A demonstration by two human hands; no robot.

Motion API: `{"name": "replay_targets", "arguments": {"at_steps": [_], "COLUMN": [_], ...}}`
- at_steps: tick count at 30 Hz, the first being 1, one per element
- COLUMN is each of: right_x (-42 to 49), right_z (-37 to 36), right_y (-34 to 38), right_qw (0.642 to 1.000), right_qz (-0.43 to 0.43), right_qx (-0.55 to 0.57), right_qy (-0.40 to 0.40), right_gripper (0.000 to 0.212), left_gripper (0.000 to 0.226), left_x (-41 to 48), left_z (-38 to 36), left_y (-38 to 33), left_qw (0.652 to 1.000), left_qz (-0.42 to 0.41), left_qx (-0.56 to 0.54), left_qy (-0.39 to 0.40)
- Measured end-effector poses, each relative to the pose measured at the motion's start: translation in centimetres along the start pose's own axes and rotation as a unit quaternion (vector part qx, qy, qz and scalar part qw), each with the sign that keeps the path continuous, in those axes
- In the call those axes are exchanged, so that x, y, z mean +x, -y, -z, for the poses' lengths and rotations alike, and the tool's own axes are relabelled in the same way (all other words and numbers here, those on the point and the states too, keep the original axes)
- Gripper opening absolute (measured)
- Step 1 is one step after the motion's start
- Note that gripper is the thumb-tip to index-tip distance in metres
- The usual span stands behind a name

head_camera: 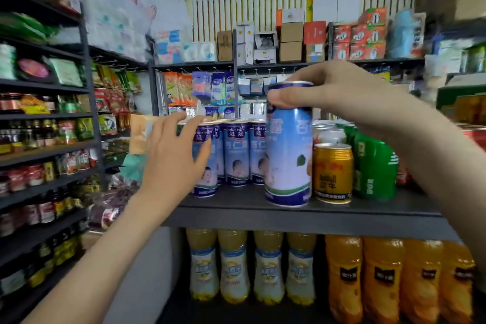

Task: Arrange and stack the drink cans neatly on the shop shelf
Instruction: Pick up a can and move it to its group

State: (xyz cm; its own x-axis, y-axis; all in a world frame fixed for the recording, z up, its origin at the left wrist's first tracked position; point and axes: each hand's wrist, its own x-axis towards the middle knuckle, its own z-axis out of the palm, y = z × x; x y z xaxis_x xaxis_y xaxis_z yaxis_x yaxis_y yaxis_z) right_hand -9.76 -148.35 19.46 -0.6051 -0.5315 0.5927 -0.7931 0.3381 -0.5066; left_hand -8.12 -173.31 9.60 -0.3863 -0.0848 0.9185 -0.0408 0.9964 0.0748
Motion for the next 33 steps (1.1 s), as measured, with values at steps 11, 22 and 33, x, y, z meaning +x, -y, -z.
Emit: {"name": "replay_targets", "arguments": {"at_steps": [11, 22, 33], "right_x": [7.5, 8.2, 2.1], "right_z": [-8.5, -12.1, -10.3], "right_y": [-0.4, -1.7, -2.9], "right_qw": [0.99, 0.974, 0.965], "right_qz": [-0.044, -0.109, -0.035], "right_qx": [-0.129, -0.187, -0.224], "right_qy": [-0.029, -0.071, -0.134], "right_gripper": [0.053, 0.055, 0.057], "left_gripper": [0.057, 0.064, 0.062], "left_x": [1.2, 0.8, -1.1], "left_z": [-1.0, -2.0, -0.4], "left_y": [3.4, 3.7, -0.8], "left_qw": [0.992, 0.992, 0.991], "left_qz": [-0.062, -0.075, -0.097], "left_qx": [-0.044, -0.053, -0.088], "left_qy": [0.104, 0.088, 0.012]}}
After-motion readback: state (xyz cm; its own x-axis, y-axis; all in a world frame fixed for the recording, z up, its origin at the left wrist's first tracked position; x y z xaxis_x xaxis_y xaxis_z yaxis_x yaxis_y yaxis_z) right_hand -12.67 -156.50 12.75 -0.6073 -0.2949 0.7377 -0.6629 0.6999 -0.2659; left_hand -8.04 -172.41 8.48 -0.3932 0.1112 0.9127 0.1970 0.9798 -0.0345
